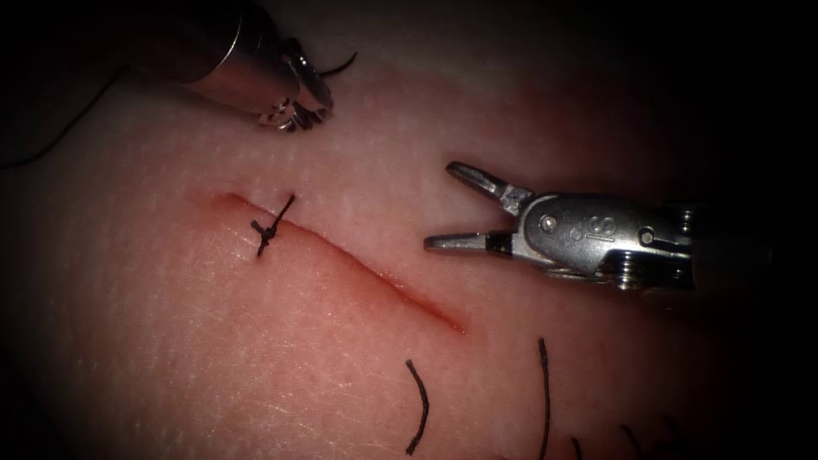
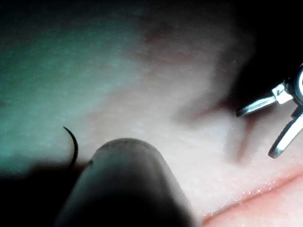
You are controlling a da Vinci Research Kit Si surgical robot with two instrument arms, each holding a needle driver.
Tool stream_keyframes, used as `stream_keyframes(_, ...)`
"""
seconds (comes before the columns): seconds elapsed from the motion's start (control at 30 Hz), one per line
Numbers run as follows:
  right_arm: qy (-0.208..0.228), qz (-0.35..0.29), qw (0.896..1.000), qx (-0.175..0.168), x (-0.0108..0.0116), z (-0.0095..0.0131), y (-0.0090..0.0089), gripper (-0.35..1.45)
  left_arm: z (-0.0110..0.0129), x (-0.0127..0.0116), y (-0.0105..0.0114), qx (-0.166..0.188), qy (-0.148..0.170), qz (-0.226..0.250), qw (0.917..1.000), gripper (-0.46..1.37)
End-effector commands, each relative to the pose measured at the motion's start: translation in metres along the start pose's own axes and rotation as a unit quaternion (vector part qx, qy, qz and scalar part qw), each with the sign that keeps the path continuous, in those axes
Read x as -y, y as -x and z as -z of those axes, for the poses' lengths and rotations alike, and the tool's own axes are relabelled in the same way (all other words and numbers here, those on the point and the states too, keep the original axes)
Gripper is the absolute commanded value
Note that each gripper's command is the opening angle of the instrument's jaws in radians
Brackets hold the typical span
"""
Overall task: Wound Closure
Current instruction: Pick up the needle with the left gripper
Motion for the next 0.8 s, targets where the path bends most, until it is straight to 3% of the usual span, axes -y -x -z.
stream_keyframes(0.03,-0.001,0.000,1.000,0.000,0.0000,0.0000,0.0000,1.04,0.0000,0.0000,0.0000,0.000,0.006,-0.001,1.0000,-0.35)
stream_keyframes(0.23,-0.001,0.003,1.000,0.000,-0.0001,0.0000,0.0000,1.04,0.0004,0.0002,0.0001,-0.010,0.019,-0.012,0.9997,-0.35)
stream_keyframes(0.57,-0.001,0.004,1.000,-0.001,-0.0002,0.0000,0.0004,1.04,0.0027,0.0010,0.0004,-0.073,0.066,-0.065,0.9931,-0.33)
stream_keyframes(0.63,-0.001,0.005,1.000,-0.001,-0.0002,-0.0001,0.0005,1.04,0.0030,0.0012,0.0004,-0.082,0.070,-0.073,0.9915,0.03)
stream_keyframes(0.67,-0.001,0.005,1.000,-0.001,-0.0002,-0.0001,0.0006,1.03,0.0032,0.0015,0.0003,-0.088,0.075,-0.080,0.9900,0.39)
stream_keyframes(0.77,0.000,0.006,1.000,-0.001,-0.0002,-0.0001,0.0007,1.03,0.0035,0.0020,0.0002,-0.101,0.082,-0.092,0.9872,0.82)
stream_keyframes(0.8,0.000,0.006,1.000,-0.001,-0.0002,-0.0001,0.0008,1.04,0.0035,0.0020,0.0002,-0.104,0.083,-0.095,0.9866,0.88)
